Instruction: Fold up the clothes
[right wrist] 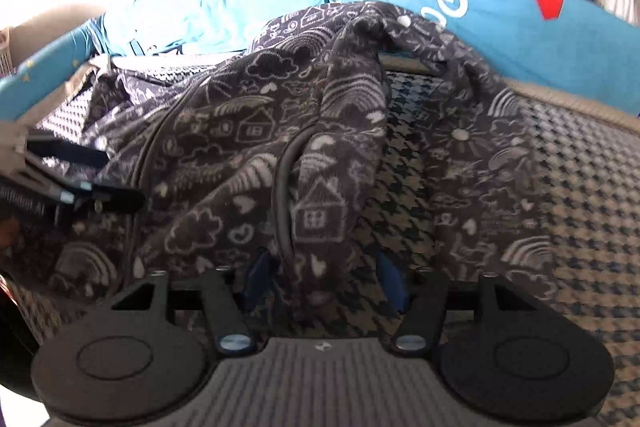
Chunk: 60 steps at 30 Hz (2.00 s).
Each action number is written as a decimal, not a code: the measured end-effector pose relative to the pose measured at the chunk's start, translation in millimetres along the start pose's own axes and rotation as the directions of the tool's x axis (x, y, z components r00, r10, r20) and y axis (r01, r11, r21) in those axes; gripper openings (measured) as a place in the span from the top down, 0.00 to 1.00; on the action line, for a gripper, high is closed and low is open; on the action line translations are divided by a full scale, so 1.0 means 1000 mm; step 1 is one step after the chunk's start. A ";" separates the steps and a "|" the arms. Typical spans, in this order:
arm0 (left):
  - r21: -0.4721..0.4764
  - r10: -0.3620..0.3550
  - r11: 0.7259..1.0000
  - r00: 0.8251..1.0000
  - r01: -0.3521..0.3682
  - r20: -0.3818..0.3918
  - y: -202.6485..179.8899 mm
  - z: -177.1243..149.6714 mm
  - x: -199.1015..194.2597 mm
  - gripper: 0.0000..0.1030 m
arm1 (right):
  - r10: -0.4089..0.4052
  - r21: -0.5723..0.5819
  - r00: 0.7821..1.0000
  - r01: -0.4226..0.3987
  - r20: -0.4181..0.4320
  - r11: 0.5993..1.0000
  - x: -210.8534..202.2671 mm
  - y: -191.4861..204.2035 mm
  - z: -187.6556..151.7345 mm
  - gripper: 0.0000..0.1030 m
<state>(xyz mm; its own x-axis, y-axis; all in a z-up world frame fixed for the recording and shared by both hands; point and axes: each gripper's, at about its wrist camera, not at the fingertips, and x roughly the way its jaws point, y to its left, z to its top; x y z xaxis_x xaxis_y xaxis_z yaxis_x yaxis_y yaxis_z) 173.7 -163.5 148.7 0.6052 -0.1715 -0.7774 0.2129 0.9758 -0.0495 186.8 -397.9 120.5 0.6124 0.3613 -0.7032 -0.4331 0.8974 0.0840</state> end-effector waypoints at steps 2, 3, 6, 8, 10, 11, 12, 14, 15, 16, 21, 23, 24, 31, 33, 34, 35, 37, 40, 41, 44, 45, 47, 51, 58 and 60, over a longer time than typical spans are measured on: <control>0.013 -0.018 1.000 1.000 0.018 0.000 -0.003 0.000 -0.001 0.00 | 0.030 -0.003 0.999 -0.031 -0.024 1.000 0.003 0.003 0.003 0.79; 0.022 -0.028 0.999 1.000 0.028 0.001 -0.004 0.000 -0.002 0.00 | 0.037 -0.006 0.999 -0.037 -0.027 0.999 0.002 0.005 0.004 0.82; 0.053 -0.047 0.998 0.999 0.046 0.007 -0.011 -0.001 -0.005 0.00 | 0.069 0.016 0.998 -0.069 -0.009 0.998 -0.004 0.006 0.009 0.84; 0.069 -0.065 0.996 0.998 0.064 0.014 -0.014 -0.002 -0.007 0.00 | 0.108 0.071 0.994 -0.110 0.028 0.991 -0.011 0.003 0.014 0.85; 0.081 -0.091 0.993 0.996 0.089 0.020 -0.018 -0.002 -0.010 0.00 | 0.139 0.128 0.988 -0.147 0.070 0.981 -0.017 -0.001 0.020 0.85; 0.089 -0.108 0.990 0.994 0.105 0.022 -0.020 -0.003 -0.012 0.00 | 0.148 0.154 0.985 -0.160 0.089 0.975 -0.019 -0.002 0.023 0.85; 0.098 -0.125 0.988 0.992 0.122 0.023 -0.023 -0.003 -0.014 0.00 | 0.154 0.180 0.983 -0.171 0.104 0.969 -0.020 -0.002 0.026 0.85; 0.117 -0.160 0.981 0.987 0.156 0.024 -0.027 -0.004 -0.017 0.00 | 0.165 0.214 0.978 -0.190 0.130 0.958 -0.020 0.000 0.033 0.85; 0.126 -0.179 0.977 0.984 0.175 0.023 -0.029 -0.005 -0.019 0.00 | 0.167 0.219 0.976 -0.195 0.141 0.956 -0.020 0.002 0.036 0.85; 0.135 -0.199 0.972 0.980 0.194 0.022 -0.031 -0.006 -0.020 0.00 | 0.167 0.223 0.975 -0.197 0.149 0.955 -0.019 0.004 0.040 0.86; 0.163 -0.189 0.969 0.982 0.186 0.008 -0.040 -0.009 -0.016 0.00 | 0.179 0.245 0.966 -0.222 0.188 0.944 -0.016 0.012 0.053 0.86; 0.143 -0.129 0.981 0.992 0.127 0.006 -0.039 -0.008 -0.009 0.00 | 0.186 0.256 0.960 -0.238 0.209 0.937 -0.016 0.014 0.058 0.87; 0.122 -0.093 0.988 0.996 0.092 0.005 -0.036 -0.007 -0.005 0.00 | 0.191 0.263 0.957 -0.246 0.220 0.933 -0.017 0.014 0.059 0.87; -0.097 0.090 0.991 0.996 -0.089 -0.002 0.000 0.005 0.011 0.00 | 0.198 0.265 0.944 -0.268 0.264 0.926 -0.019 0.020 0.065 0.87; -0.152 0.120 0.981 0.993 -0.121 -0.013 0.011 0.008 0.013 0.00 | 0.183 0.267 0.944 -0.258 0.275 0.929 -0.021 0.019 0.066 0.87; -0.175 0.136 0.975 0.991 -0.137 -0.017 0.016 0.010 0.014 0.00 | 0.171 0.268 0.945 -0.248 0.280 0.931 -0.022 0.018 0.066 0.87; -0.196 0.153 0.969 0.988 -0.153 -0.018 0.020 0.010 0.015 0.00 | 0.156 0.266 0.946 -0.234 0.283 0.935 -0.024 0.016 0.066 0.85; -0.229 0.178 0.957 0.984 -0.177 -0.018 0.027 0.013 0.016 0.00 | 0.134 0.265 0.952 -0.209 0.275 0.941 -0.026 0.012 0.065 0.84; -0.275 0.197 0.942 0.980 -0.194 -0.018 0.036 0.015 0.014 0.00 | 0.089 0.254 0.969 -0.148 0.230 0.956 -0.023 0.009 0.062 0.82; -0.287 0.203 0.937 0.979 -0.200 -0.019 0.038 0.015 0.013 0.00 | 0.071 0.242 0.976 -0.122 0.206 0.963 -0.021 0.009 0.060 0.82; -0.313 0.222 0.924 0.975 -0.217 -0.022 0.046 0.015 0.012 0.00 | 0.049 0.207 0.988 -0.079 0.143 0.975 -0.012 0.010 0.053 0.82; -0.319 0.223 0.922 0.974 -0.219 -0.023 0.050 0.016 0.013 0.00 | 0.049 0.198 0.991 -0.073 0.127 0.977 -0.009 0.011 0.051 0.80; -0.320 0.224 0.922 0.974 -0.220 -0.025 0.054 0.017 0.016 0.00 | 0.060 0.170 0.993 -0.077 0.103 0.982 -0.002 0.015 0.049 0.73; -0.320 0.225 0.921 0.974 -0.221 -0.024 0.055 0.017 0.015 0.00 | 0.083 0.104 0.995 -0.089 0.060 0.991 0.011 0.027 0.044 0.65; -0.343 0.215 0.915 0.976 -0.211 -0.027 0.059 0.018 0.015 0.00 | 0.059 0.053 0.997 -0.062 0.054 0.997 0.026 0.041 0.044 0.65; -0.344 0.215 0.915 0.976 -0.211 -0.027 0.059 0.018 0.015 0.00 | 0.045 0.038 0.997 -0.047 0.068 0.998 0.029 0.046 0.047 0.65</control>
<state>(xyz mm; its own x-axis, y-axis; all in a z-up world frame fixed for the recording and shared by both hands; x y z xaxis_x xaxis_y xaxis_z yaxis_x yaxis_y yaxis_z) 209.4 -110.9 145.6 0.6159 0.0462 -0.7865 -0.1973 0.9755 -0.0972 215.6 -333.8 136.9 0.6361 0.4174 -0.6490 -0.4363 0.8882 0.1437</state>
